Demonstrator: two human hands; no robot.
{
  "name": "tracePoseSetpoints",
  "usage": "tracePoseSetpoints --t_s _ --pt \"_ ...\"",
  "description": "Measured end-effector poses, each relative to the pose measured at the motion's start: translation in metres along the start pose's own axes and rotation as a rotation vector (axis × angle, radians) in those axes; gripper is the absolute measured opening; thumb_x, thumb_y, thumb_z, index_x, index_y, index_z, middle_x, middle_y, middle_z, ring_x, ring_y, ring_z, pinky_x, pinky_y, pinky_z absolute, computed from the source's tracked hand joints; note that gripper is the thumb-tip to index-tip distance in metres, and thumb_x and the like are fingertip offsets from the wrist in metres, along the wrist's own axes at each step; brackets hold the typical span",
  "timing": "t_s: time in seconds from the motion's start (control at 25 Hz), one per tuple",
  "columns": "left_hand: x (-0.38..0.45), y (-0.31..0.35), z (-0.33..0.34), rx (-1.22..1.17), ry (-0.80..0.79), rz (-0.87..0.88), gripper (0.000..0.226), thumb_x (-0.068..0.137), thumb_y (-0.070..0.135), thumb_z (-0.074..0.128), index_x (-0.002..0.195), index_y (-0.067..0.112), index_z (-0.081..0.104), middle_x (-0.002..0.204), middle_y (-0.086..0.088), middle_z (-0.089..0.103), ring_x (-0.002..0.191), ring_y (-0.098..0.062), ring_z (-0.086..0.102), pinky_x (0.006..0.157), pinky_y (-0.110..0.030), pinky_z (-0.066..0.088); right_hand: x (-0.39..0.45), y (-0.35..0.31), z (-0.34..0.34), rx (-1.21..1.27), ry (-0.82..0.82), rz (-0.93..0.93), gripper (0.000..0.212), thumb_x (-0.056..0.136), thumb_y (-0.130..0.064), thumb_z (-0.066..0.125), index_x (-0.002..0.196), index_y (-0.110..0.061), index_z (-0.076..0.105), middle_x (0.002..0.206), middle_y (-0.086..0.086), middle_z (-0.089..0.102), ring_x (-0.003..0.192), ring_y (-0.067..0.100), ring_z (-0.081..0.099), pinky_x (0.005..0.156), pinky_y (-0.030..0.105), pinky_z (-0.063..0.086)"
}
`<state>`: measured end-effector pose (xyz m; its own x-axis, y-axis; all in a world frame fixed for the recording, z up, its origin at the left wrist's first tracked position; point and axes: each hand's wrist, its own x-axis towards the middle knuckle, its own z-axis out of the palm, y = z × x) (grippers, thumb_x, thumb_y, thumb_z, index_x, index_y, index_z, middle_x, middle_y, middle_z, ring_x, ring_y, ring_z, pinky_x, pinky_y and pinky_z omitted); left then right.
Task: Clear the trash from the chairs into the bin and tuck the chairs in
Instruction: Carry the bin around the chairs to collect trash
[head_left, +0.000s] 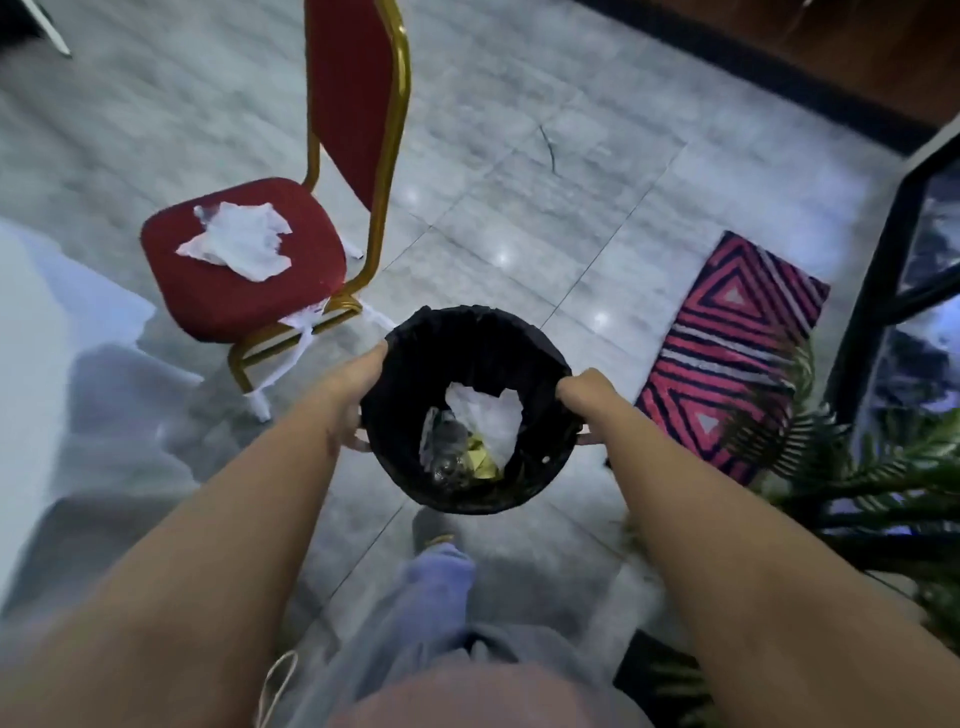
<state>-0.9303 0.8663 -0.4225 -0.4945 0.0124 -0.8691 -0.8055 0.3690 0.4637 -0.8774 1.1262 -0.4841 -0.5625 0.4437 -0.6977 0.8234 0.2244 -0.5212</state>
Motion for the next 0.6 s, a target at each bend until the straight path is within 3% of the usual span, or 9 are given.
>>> tracePoseSetpoints --t_s 0.16,0.36,0.48,0.6 --pt "0.051 0.1 0.012 0.009 -0.079 0.049 0.059 0.087 0.074 0.039 0.108 0.024 0.061 0.102 -0.005 0.059 0.1 -0.03 0.056 0.091 -0.054 0.051 0.079 -0.057 -0.043 0.028 0.042 0.024 0.044 0.063 -0.019 0.047 0.105 -0.02 0.033 0.095 0.011 0.045 0.074 0.028 0.048 0.06 0.032 0.051" --pt "0.127 0.23 0.036 0.044 -0.129 0.011 0.063 0.09 0.073 0.033 0.098 0.017 0.062 0.107 -0.008 0.059 0.102 -0.03 0.057 0.092 -0.053 0.051 0.183 -0.126 -0.092 0.081 0.073 0.076 0.031 0.071 -0.014 0.05 0.102 -0.012 0.045 0.09 0.014 0.052 0.073 0.029 0.053 0.057 0.033 0.052" --pt "0.166 0.296 0.049 0.053 -0.079 0.0 0.065 0.09 0.073 0.033 0.094 0.015 0.062 0.101 -0.008 0.06 0.092 -0.028 0.059 0.086 -0.05 0.054 0.231 -0.176 -0.118 0.059 0.042 0.063 0.023 0.076 -0.011 0.047 0.099 -0.008 0.044 0.083 0.012 0.047 0.067 0.028 0.047 0.057 0.034 0.05" --pt "0.202 0.372 0.07 0.002 -0.008 -0.018 0.061 0.091 0.071 0.033 0.098 0.017 0.061 0.102 -0.007 0.062 0.094 -0.027 0.06 0.089 -0.048 0.053 0.295 -0.238 -0.155 0.047 0.019 0.054 0.021 0.074 -0.009 0.046 0.095 -0.006 0.047 0.08 0.011 0.048 0.066 0.028 0.047 0.056 0.034 0.05"
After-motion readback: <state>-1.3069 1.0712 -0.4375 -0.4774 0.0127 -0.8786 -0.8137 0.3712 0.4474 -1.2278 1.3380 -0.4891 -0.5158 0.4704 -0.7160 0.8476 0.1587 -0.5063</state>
